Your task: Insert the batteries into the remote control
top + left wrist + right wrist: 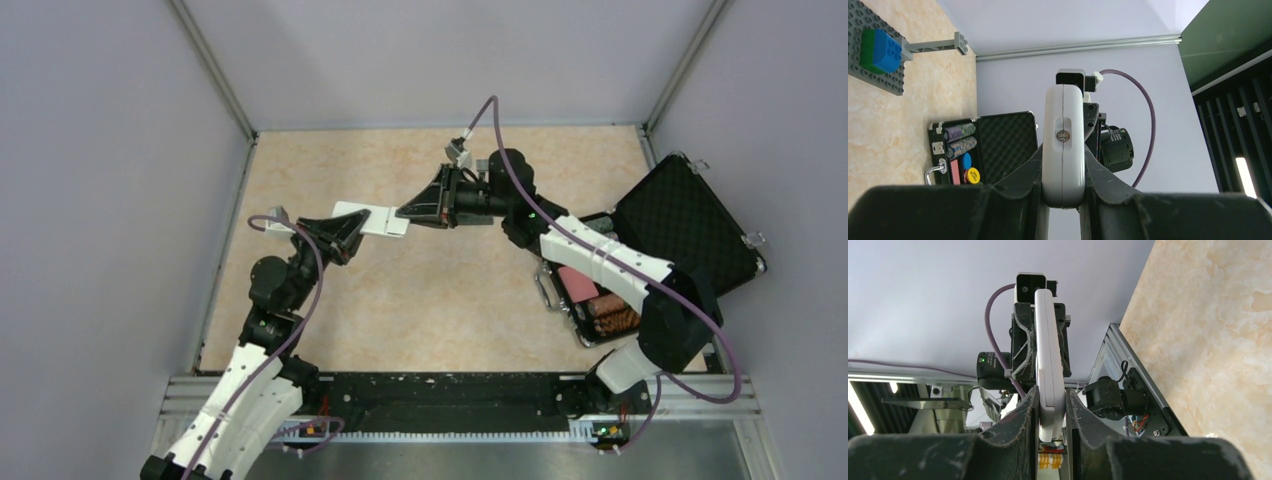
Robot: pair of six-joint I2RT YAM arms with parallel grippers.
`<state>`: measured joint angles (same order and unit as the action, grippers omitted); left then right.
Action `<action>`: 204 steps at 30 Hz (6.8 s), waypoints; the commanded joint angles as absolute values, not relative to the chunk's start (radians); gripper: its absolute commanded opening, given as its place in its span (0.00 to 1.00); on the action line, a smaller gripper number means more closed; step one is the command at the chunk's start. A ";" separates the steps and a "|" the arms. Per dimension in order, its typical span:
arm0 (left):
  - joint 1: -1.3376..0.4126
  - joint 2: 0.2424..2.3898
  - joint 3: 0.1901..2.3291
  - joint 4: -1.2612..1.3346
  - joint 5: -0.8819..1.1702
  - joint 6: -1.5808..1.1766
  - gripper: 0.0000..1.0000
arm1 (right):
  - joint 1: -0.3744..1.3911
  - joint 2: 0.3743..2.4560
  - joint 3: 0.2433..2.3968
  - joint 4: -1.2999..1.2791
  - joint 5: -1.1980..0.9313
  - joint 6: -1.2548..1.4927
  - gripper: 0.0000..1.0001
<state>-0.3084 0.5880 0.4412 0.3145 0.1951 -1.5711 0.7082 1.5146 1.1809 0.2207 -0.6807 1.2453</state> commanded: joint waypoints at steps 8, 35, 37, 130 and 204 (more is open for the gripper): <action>-0.311 0.610 0.481 0.411 0.227 -1.559 0.00 | 0.707 1.545 1.245 0.165 -0.781 1.123 0.02; -0.313 0.697 0.479 0.772 0.327 -1.570 0.00 | 0.780 1.571 1.203 0.238 -0.637 1.049 0.17; -0.313 0.691 0.476 0.787 0.325 -1.563 0.00 | 0.783 1.571 1.203 0.238 -0.634 1.036 0.21; -0.307 0.868 0.553 0.641 0.940 -1.547 0.00 | 0.620 1.449 1.216 0.045 -1.058 1.095 0.12; -0.298 1.076 0.477 0.743 0.900 -1.552 0.00 | 0.675 1.354 1.080 -0.154 -0.364 1.400 0.40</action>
<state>-0.2962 1.0805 0.4801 0.5808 0.9337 -1.4761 0.6445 1.4181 1.0542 -0.1295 -0.4530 1.3891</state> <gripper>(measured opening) 0.264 0.404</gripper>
